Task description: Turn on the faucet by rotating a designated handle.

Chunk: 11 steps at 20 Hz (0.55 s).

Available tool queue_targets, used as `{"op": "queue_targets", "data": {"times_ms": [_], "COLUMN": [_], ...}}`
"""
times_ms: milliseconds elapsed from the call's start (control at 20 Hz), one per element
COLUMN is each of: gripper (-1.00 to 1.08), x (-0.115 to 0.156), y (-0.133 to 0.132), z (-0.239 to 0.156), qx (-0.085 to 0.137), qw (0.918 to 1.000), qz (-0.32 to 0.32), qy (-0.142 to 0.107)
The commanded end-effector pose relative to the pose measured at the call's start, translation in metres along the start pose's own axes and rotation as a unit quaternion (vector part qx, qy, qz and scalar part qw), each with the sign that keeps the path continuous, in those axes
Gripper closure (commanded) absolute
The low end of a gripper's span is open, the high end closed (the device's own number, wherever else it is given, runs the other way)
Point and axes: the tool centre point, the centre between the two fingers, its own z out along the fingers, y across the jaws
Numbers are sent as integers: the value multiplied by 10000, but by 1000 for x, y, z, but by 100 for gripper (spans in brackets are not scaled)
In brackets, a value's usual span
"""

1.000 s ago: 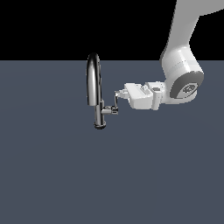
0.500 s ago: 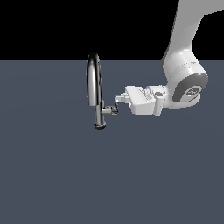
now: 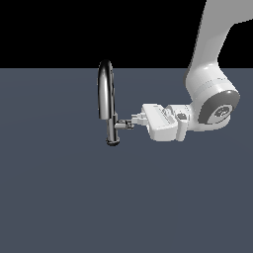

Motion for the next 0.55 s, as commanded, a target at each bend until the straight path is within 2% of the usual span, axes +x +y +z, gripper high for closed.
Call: {"op": "queue_targets", "data": {"times_ms": [0,500], "gripper": [108,108], "x": [15,69], "y": [5,21], "z": [2,7], "qx": [-14,-63], "qw": [10000,9999], "qz": [48,127], "qy": [-12,-51]}}
